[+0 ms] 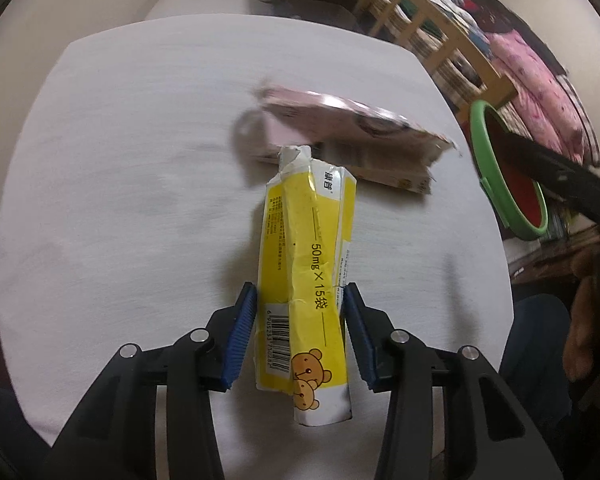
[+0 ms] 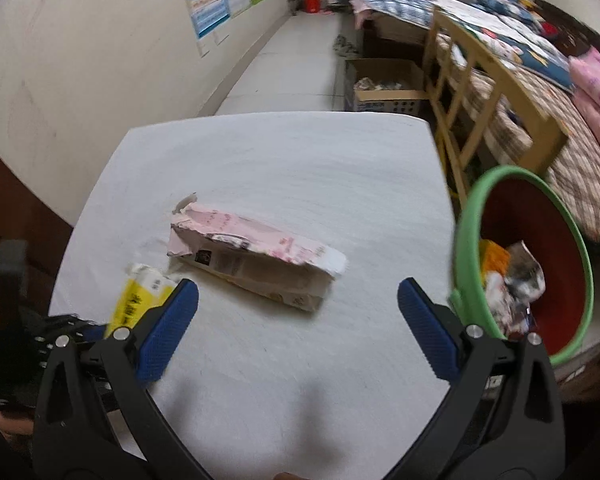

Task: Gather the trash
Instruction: 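Grasp the yellow tube box with the left tool while the right tool grasps the pink wrapper, then carry the yellow box and pink wrapper over the green bin and open both tools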

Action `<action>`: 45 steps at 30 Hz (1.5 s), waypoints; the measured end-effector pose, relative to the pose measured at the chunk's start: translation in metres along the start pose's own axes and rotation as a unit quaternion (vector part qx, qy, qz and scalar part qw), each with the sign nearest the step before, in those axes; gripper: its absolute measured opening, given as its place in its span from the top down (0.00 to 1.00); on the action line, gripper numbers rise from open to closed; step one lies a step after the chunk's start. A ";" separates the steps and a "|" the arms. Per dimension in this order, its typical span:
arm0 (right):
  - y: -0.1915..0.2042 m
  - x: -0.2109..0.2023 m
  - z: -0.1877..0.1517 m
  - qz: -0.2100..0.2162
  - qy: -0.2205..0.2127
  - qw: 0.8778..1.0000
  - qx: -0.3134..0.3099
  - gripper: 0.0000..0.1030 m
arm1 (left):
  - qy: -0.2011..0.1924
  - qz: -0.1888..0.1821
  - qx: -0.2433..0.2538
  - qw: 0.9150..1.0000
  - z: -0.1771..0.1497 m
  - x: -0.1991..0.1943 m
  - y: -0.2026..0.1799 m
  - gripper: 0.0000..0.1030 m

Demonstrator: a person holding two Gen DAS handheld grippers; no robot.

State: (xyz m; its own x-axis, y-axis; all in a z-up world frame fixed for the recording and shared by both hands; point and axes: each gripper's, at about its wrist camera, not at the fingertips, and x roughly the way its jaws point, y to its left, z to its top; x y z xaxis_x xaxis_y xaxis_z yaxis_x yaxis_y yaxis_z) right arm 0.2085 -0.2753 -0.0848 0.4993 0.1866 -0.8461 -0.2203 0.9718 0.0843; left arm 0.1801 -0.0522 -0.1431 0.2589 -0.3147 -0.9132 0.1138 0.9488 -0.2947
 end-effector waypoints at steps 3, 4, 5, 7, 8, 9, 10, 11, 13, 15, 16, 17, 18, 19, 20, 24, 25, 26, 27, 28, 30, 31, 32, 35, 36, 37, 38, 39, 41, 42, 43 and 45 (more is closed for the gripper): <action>0.014 0.018 0.009 -0.001 0.018 0.999 -0.039 0.05 | -0.008 0.002 -0.015 1.000 0.001 -0.009 0.017 0.59; 0.020 0.027 0.013 -0.005 0.026 0.998 -0.060 0.05 | -0.010 0.002 -0.019 1.000 0.002 -0.012 0.022 0.59; 0.022 0.031 0.015 -0.009 0.029 0.997 -0.071 0.05 | -0.011 0.003 -0.022 1.000 0.002 -0.014 0.027 0.59; 0.027 0.043 0.020 -0.014 0.040 0.995 -0.095 0.05 | -0.013 0.007 -0.028 0.999 0.001 -0.017 0.036 0.59; 0.028 0.048 0.022 -0.013 0.046 0.994 -0.102 0.05 | -0.012 0.008 -0.033 0.999 0.000 -0.019 0.041 0.59; 0.028 0.054 0.023 -0.013 0.051 0.993 -0.108 0.05 | -0.012 0.009 -0.036 0.999 0.000 -0.020 0.045 0.59; 0.029 0.061 0.025 -0.010 0.058 0.992 -0.116 0.05 | -0.011 0.009 -0.040 0.999 0.000 -0.020 0.049 0.59; 0.030 0.067 0.026 -0.009 0.064 0.990 -0.123 0.05 | -0.012 0.009 -0.045 0.999 0.001 -0.020 0.053 0.59; 0.033 0.077 0.029 -0.008 0.072 0.987 -0.140 0.05 | -0.012 0.008 -0.053 0.998 0.002 -0.020 0.057 0.59; 0.038 0.087 0.030 -0.001 0.084 0.984 -0.157 0.05 | -0.009 0.006 -0.056 0.998 0.003 -0.017 0.058 0.59; 0.040 0.093 0.031 0.000 0.091 0.981 -0.169 0.05 | -0.008 0.004 -0.056 0.998 0.004 -0.016 0.058 0.59; 0.042 0.097 0.031 0.000 0.096 0.979 -0.180 0.05 | -0.007 0.003 -0.055 0.998 0.005 -0.014 0.058 0.59; 0.043 0.103 0.030 0.003 0.106 0.976 -0.191 0.05 | -0.005 0.002 -0.055 0.998 0.006 -0.012 0.057 0.59; 0.044 0.107 0.030 0.005 0.115 0.974 -0.197 0.06 | -0.004 0.001 -0.054 0.999 0.006 -0.011 0.057 0.59; 0.044 0.110 0.029 0.006 0.119 0.973 -0.199 0.12 | -0.004 0.001 -0.055 0.999 0.006 -0.010 0.057 0.59; 0.038 0.109 0.029 0.024 0.124 0.975 -0.181 0.34 | -0.005 -0.003 -0.057 0.998 0.005 -0.009 0.059 0.59; 0.036 0.106 0.029 0.026 0.122 0.977 -0.175 0.36 | -0.004 -0.003 -0.058 0.998 0.005 -0.009 0.059 0.59; 0.033 0.104 0.029 0.031 0.124 0.977 -0.169 0.41 | -0.005 -0.002 -0.057 0.998 0.004 -0.009 0.059 0.59; 0.032 0.103 0.028 0.034 0.127 0.978 -0.165 0.44 | -0.005 -0.002 -0.056 0.998 0.004 -0.010 0.059 0.59; 0.032 0.100 0.026 0.034 0.128 0.977 -0.164 0.47 | -0.006 -0.003 -0.055 0.998 0.004 -0.011 0.058 0.59; 0.033 0.096 0.023 0.032 0.128 0.977 -0.167 0.58 | -0.009 -0.003 -0.052 0.999 0.004 -0.013 0.057 0.59; 0.034 0.092 0.020 0.034 0.128 0.977 -0.165 0.60 | -0.011 -0.003 -0.050 0.999 0.003 -0.015 0.055 0.59; 0.034 0.088 0.018 0.034 0.127 0.978 -0.160 0.66 | -0.012 -0.003 -0.048 0.999 0.003 -0.016 0.055 0.59; 0.037 0.075 0.011 0.034 0.115 0.982 -0.143 0.68 | -0.019 -0.002 -0.038 0.999 0.002 -0.023 0.049 0.59; 0.035 0.073 0.011 0.035 0.111 0.984 -0.137 0.69 | -0.021 -0.002 -0.036 0.999 0.003 -0.025 0.049 0.59; 0.035 0.068 0.008 0.036 0.105 0.986 -0.127 0.70 | -0.024 -0.001 -0.033 0.999 0.003 -0.028 0.047 0.59; 0.034 0.063 0.006 0.036 0.099 0.987 -0.117 0.70 | -0.025 -0.001 -0.031 0.999 0.003 -0.030 0.046 0.59; 0.034 0.057 0.005 0.037 0.093 0.989 -0.109 0.70 | -0.028 0.000 -0.028 0.999 0.003 -0.034 0.045 0.59; 0.033 0.043 0.002 0.040 0.078 0.992 -0.089 0.70 | -0.034 0.001 -0.023 0.999 0.002 -0.040 0.041 0.59; 0.033 0.037 0.001 0.040 0.072 0.993 -0.082 0.70 | -0.037 0.002 -0.021 0.999 0.001 -0.043 0.039 0.59; 0.032 0.030 -0.001 0.038 0.063 0.994 -0.075 0.70 | -0.039 0.002 -0.019 0.999 0.001 -0.046 0.039 0.59; 0.031 0.018 -0.002 0.038 0.051 0.996 -0.062 0.70 | -0.046 0.005 -0.015 0.999 0.000 -0.053 0.035 0.59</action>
State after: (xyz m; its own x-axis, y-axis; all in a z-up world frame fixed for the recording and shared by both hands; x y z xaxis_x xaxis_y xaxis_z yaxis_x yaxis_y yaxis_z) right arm 0.2088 -0.2419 -0.0984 0.3917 0.2364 -0.8892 -0.3593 0.9290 0.0887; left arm 0.1701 -0.0027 -0.1047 0.3467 -0.3060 -0.8867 0.0826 0.9516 -0.2961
